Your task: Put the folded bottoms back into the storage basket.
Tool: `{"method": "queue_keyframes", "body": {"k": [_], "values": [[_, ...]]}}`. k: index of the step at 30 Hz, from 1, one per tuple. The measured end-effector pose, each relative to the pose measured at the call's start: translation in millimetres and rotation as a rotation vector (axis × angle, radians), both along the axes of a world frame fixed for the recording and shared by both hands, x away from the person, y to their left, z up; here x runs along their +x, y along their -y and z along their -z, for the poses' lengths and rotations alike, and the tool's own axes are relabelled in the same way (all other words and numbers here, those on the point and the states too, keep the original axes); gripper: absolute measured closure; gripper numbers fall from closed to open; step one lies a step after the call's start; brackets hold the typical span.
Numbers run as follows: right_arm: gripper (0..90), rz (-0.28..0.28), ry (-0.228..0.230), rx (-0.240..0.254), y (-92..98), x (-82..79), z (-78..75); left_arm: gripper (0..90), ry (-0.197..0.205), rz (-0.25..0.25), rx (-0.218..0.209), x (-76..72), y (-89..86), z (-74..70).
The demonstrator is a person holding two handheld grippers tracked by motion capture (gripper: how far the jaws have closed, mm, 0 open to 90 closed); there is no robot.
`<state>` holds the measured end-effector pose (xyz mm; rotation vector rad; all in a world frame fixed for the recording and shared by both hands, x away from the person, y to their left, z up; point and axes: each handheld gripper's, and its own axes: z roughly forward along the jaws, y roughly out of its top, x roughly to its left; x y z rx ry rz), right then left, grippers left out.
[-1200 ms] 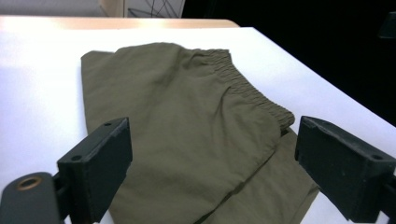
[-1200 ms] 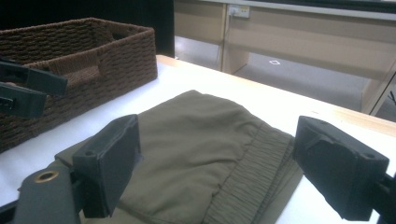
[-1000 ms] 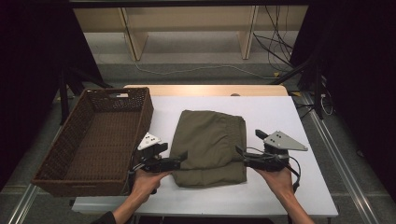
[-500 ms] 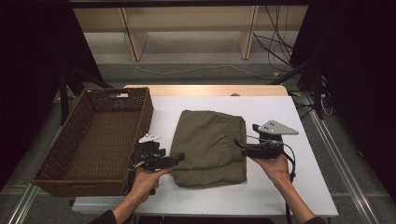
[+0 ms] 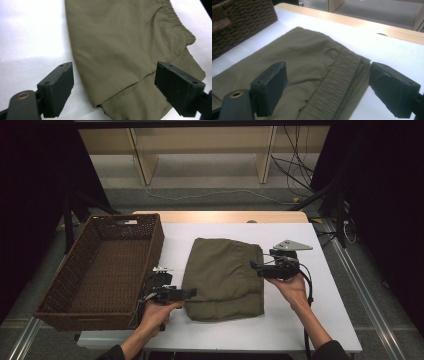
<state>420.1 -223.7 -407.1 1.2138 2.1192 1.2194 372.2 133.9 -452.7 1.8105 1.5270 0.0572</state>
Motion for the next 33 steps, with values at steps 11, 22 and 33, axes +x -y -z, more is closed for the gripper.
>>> {"method": "queue_keyframes", "body": {"k": [11,22,33], "values": [[16.2,0.001,-0.062,-0.001,-1.3,18.9,5.8,16.9,-0.084,0.014,-0.011,2.6,1.3,10.4],[15.7,0.01,-0.146,-0.018,-2.5,45.4,12.4,35.9,-0.115,0.03,-0.026,4.5,3.4,20.5],[15.6,0.025,-0.234,-0.027,0.9,75.5,15.7,61.8,-0.107,0.027,-0.002,11.0,4.6,27.2]]}}
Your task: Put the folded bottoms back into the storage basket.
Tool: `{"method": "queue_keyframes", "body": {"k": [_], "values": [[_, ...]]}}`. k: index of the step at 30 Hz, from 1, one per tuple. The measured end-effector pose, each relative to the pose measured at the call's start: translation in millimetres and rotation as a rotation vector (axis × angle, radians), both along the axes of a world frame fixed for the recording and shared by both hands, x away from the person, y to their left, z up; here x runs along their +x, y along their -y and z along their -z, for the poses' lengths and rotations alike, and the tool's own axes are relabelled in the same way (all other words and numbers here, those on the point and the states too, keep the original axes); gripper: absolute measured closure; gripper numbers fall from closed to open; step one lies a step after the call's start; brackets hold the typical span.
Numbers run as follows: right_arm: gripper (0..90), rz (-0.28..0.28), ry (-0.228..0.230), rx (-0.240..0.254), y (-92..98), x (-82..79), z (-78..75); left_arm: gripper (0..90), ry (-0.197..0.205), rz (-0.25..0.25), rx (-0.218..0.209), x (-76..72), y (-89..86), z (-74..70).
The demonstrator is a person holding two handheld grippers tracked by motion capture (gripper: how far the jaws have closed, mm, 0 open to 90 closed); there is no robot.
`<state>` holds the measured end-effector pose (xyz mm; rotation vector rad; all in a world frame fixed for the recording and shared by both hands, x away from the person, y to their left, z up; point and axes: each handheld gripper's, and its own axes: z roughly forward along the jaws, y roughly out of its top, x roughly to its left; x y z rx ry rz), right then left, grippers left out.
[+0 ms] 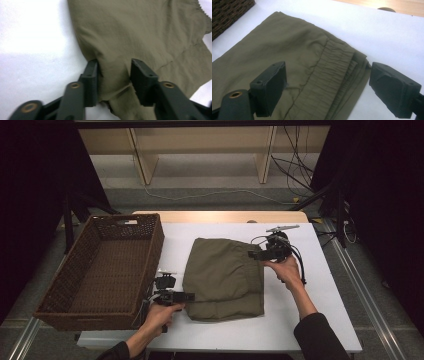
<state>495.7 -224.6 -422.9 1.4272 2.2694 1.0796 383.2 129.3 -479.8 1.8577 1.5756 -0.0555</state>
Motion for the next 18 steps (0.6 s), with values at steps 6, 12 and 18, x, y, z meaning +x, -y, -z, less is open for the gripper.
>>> {"method": "queue_keyframes", "body": {"k": [6,12,18], "values": [[15.7,0.027,-0.046,0.003,5.3,15.7,5.8,82.0,0.039,0.028,0.021,-0.9,2.3,-4.9],[15.7,0.044,-0.093,-0.011,4.1,31.2,14.3,85.1,0.086,0.089,0.057,-2.5,2.7,-15.8],[15.9,0.052,-0.13,-0.025,1.9,39.3,22.2,85.6,0.108,0.112,0.058,-4.7,-2.5,-25.8]]}}
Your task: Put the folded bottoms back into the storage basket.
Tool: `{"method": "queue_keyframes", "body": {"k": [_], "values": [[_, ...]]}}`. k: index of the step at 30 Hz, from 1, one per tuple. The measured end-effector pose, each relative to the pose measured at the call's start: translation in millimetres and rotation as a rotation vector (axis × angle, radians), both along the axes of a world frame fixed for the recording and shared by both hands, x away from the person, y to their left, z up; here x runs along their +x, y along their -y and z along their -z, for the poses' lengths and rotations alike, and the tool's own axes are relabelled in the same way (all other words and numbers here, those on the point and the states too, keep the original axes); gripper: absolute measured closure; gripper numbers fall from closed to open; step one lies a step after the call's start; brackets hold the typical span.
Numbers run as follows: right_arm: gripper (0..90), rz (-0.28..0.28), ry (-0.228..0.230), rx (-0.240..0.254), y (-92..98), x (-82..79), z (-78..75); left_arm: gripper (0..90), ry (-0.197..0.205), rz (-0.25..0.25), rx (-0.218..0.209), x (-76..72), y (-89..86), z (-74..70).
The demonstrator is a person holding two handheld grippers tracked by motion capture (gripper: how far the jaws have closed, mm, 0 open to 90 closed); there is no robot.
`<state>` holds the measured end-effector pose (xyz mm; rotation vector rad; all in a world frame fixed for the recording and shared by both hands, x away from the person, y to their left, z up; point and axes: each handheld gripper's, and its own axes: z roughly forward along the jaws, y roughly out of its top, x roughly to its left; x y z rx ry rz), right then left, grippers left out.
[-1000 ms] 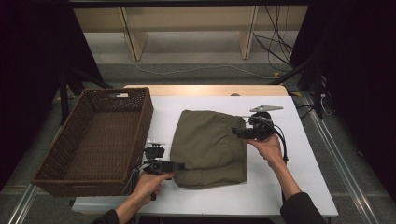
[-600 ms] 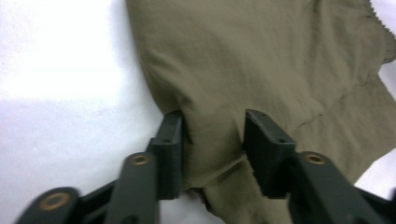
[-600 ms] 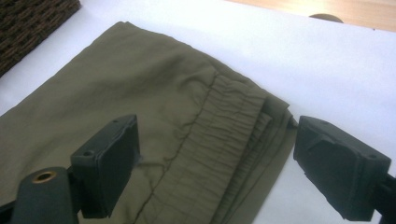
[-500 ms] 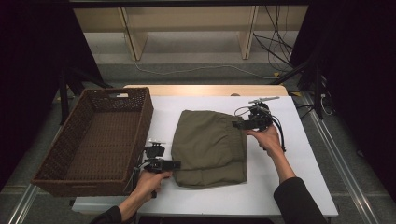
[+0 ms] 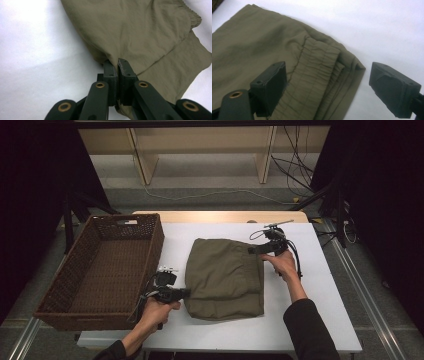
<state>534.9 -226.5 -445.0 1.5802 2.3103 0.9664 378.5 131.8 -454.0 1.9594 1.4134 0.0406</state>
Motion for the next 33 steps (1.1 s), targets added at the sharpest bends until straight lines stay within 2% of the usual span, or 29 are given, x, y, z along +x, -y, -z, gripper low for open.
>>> {"method": "queue_keyframes", "body": {"k": [4,7,8,12,27,33], "values": [[16.1,0.006,-0.012,-0.005,-1.1,3.6,3.0,85.7,-0.003,-0.005,-0.008,-1.3,-5.6,-1.8],[16.2,0.009,-0.021,0.001,-1.5,6.0,4.1,85.7,0.007,-0.009,0.007,-2.7,-11.8,-3.8],[16.2,0.008,-0.023,0.002,-1.8,6.8,4.7,85.6,-0.002,-0.014,-0.01,-3.0,-12.2,-3.3],[16.5,0.012,-0.04,0.002,-3.9,9.6,8.8,85.5,-0.001,0.0,-0.002,-3.8,-8.5,-3.4],[20.3,0.005,-0.09,-0.008,-14.5,19.7,25.8,85.1,0.002,0.001,-0.006,-3.5,-8.5,-2.7],[25.2,0.009,-0.097,0.018,-13.0,21.0,27.7,85.0,-0.004,-0.007,-0.024,-3.0,-9.3,-2.0]]}}
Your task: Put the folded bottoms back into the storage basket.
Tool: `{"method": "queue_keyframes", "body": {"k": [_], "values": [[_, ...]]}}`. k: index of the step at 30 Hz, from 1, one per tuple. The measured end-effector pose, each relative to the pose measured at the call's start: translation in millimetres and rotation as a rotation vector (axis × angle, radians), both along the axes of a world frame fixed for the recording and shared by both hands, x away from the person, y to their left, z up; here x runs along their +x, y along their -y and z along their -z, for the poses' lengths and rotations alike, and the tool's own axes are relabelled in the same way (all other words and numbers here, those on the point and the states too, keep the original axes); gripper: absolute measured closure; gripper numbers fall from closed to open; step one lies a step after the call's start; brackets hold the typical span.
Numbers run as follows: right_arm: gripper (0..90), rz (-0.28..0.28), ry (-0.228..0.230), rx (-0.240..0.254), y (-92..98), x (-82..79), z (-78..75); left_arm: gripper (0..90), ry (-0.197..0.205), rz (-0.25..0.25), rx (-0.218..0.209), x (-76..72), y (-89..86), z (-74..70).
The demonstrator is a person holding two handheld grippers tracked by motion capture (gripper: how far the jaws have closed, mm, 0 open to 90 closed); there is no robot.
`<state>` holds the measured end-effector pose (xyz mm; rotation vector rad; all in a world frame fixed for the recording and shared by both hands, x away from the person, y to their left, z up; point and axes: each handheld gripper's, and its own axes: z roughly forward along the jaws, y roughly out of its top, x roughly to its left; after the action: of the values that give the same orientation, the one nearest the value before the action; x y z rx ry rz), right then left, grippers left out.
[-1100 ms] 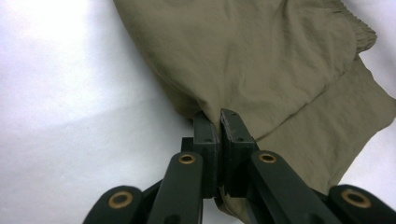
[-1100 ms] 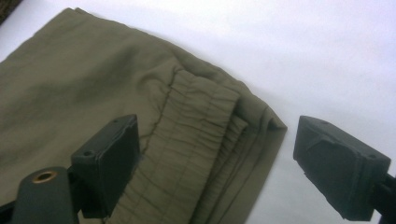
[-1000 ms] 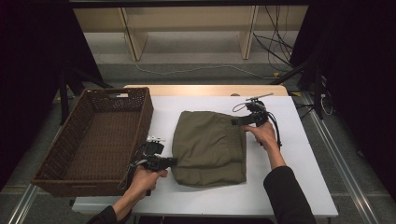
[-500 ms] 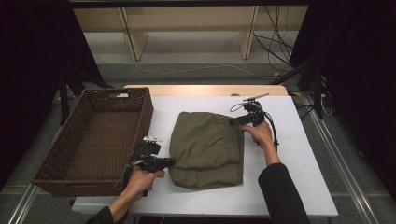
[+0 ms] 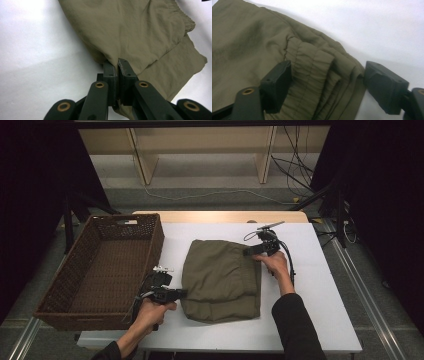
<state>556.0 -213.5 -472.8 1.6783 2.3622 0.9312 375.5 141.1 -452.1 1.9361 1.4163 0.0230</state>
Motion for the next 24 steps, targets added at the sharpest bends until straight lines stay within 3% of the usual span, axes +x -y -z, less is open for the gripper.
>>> {"method": "queue_keyframes", "body": {"k": [18,24], "values": [[70.8,0.001,-0.022,0.058,-1.8,-2.8,-4.3,85.1,0.01,0.008,0.008,0.1,2.8,0.3],[78.0,-0.004,-0.01,0.059,-2.9,-5.3,-9.1,85.2,0.019,0.011,0.006,-0.8,3.2,-1.2]]}}
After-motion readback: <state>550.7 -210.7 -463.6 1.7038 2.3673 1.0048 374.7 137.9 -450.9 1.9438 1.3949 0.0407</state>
